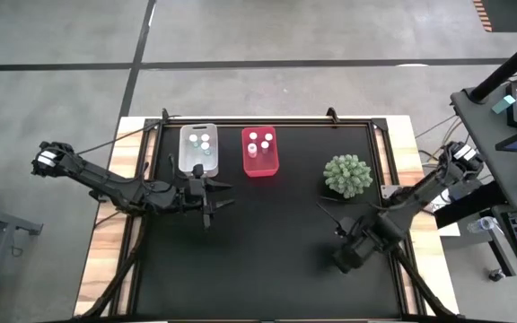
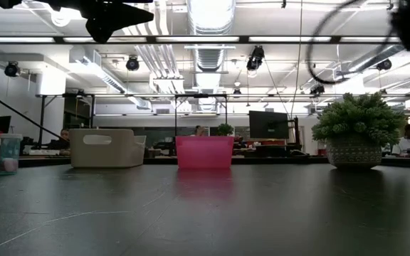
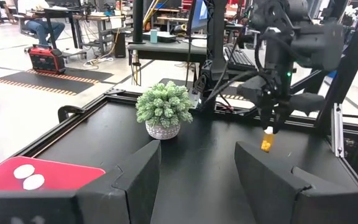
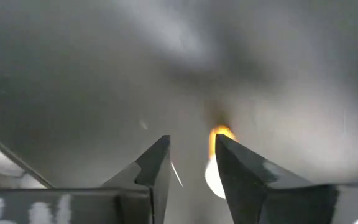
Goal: Pick and place medicine bottles into bin by pill shape (circle, oval)
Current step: Put the orange tablet bottle into the white bin
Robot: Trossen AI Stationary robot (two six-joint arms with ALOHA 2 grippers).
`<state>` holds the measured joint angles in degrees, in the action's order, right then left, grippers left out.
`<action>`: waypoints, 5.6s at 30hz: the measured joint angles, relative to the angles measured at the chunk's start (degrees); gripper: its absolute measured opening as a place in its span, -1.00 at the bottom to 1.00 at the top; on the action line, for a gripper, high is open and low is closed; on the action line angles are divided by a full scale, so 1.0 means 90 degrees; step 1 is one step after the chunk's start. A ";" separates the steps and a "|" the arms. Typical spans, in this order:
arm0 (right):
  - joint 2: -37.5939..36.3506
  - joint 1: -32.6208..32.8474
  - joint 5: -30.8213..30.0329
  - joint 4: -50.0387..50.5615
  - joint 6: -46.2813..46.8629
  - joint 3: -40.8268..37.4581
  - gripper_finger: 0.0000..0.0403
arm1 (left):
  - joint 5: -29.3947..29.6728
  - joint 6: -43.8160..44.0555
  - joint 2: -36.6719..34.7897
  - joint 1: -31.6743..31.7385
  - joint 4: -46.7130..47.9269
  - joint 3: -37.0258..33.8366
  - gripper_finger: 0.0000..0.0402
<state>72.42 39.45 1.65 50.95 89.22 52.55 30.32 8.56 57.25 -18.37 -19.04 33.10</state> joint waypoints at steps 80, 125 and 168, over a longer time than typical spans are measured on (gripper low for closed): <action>0.0000 0.0145 0.0645 -0.0424 0.0920 -0.0708 -0.13 | -0.0006 0.0335 0.0423 -0.0056 0.0004 0.0000 -0.05; 0.0061 -0.2047 -0.0703 -0.0616 -0.3573 0.1096 -0.44 | -0.0006 0.0133 0.1230 -0.0058 -0.0047 0.0198 -0.05; 0.2038 -0.3291 -0.0469 -0.1101 -0.8154 0.3396 -0.44 | -0.1412 -0.0165 0.4231 0.0537 -0.1664 0.1447 -0.05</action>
<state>90.76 9.82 -2.57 41.04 15.84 83.11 17.61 7.07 95.33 -13.54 -34.01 46.13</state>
